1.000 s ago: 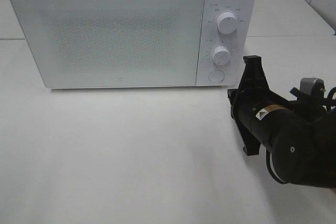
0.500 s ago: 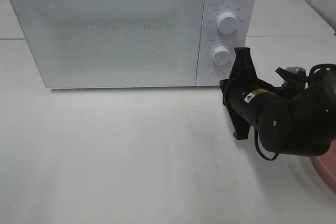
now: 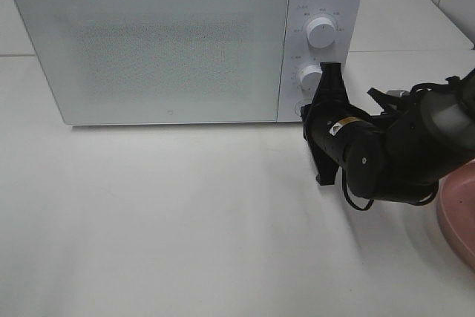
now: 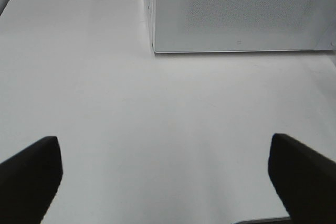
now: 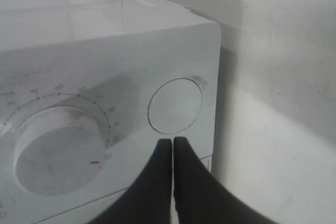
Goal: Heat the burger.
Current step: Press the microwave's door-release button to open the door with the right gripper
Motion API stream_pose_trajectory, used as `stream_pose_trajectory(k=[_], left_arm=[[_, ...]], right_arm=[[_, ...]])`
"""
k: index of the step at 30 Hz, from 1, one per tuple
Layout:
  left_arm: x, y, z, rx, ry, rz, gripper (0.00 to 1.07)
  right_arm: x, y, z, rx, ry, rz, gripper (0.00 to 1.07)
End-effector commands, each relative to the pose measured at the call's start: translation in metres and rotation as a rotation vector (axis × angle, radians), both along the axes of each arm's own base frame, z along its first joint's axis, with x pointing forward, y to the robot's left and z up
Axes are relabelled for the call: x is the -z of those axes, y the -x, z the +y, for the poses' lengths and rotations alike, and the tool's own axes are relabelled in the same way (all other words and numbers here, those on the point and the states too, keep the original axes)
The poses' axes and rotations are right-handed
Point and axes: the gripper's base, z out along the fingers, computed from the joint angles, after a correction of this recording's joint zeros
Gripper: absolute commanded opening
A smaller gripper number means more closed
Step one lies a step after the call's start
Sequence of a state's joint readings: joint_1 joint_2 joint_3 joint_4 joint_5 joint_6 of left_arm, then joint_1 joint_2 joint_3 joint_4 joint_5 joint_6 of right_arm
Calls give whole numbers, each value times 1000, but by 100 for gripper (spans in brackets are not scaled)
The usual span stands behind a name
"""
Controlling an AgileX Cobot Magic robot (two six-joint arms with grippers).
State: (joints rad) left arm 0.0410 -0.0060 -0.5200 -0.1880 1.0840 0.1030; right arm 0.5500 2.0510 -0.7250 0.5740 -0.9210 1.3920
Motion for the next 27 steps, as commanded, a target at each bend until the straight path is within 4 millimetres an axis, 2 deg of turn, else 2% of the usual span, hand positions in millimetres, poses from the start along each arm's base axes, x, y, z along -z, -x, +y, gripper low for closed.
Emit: stream_pose_trajectory(k=[1, 9, 16, 27], left_arm=[[0, 3, 0, 2, 0, -29, 100], [0, 2, 0, 2, 0, -24, 100], [0, 2, 0, 2, 0, -24, 100], [0, 2, 0, 2, 0, -24, 100]], right_arm=[[3, -6, 3, -1, -10, -4, 0], [2, -11, 3, 33, 2, -30, 0], [15, -16, 4, 44, 9, -20, 0], [13, -22, 5, 61, 19, -68, 0]])
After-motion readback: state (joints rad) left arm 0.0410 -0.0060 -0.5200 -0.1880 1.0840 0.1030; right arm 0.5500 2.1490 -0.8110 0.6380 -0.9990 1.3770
